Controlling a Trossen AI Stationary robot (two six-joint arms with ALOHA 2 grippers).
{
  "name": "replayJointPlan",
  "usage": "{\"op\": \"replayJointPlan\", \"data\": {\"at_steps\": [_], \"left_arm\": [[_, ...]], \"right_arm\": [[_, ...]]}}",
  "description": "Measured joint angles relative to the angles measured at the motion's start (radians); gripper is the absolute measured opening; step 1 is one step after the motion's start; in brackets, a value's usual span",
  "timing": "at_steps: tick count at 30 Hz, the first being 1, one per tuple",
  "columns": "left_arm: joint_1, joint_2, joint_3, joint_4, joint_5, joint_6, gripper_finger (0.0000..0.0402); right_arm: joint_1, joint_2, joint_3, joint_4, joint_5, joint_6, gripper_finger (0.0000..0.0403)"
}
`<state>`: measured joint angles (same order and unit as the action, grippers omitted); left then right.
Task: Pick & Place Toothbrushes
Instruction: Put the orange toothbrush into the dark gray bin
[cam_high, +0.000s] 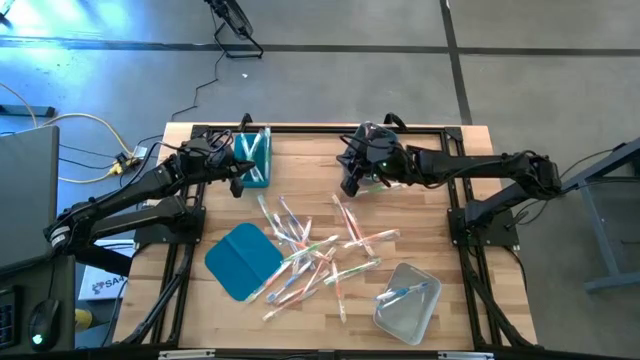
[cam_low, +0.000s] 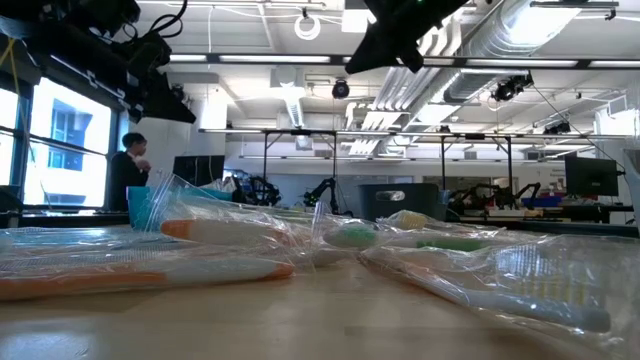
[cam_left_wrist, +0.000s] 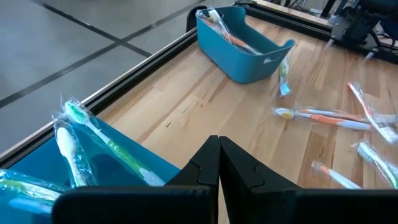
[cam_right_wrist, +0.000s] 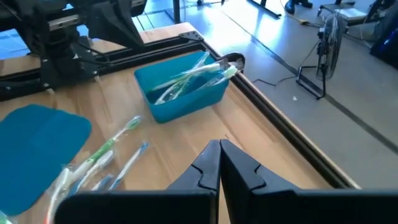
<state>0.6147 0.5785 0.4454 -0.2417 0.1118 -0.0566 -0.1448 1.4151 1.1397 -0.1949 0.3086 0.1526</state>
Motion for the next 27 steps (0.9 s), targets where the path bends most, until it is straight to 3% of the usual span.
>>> {"op": "replayJointPlan", "data": {"at_steps": [14, 23, 27], "left_arm": [[0.000, 0.000, 0.000, 0.000, 0.001, 0.031, 0.0001], [0.000, 0.000, 0.000, 0.010, 0.000, 0.033, 0.0001], [0.000, 0.000, 0.000, 0.010, 0.000, 0.034, 0.0001]], "right_arm": [[0.038, 0.000, 0.000, 0.005, 0.003, -0.153, 0.0002], [0.074, 0.000, 0.000, -0.014, 0.010, -0.090, 0.0002], [0.105, 0.000, 0.000, -0.036, 0.101, 0.047, 0.0002]]}}
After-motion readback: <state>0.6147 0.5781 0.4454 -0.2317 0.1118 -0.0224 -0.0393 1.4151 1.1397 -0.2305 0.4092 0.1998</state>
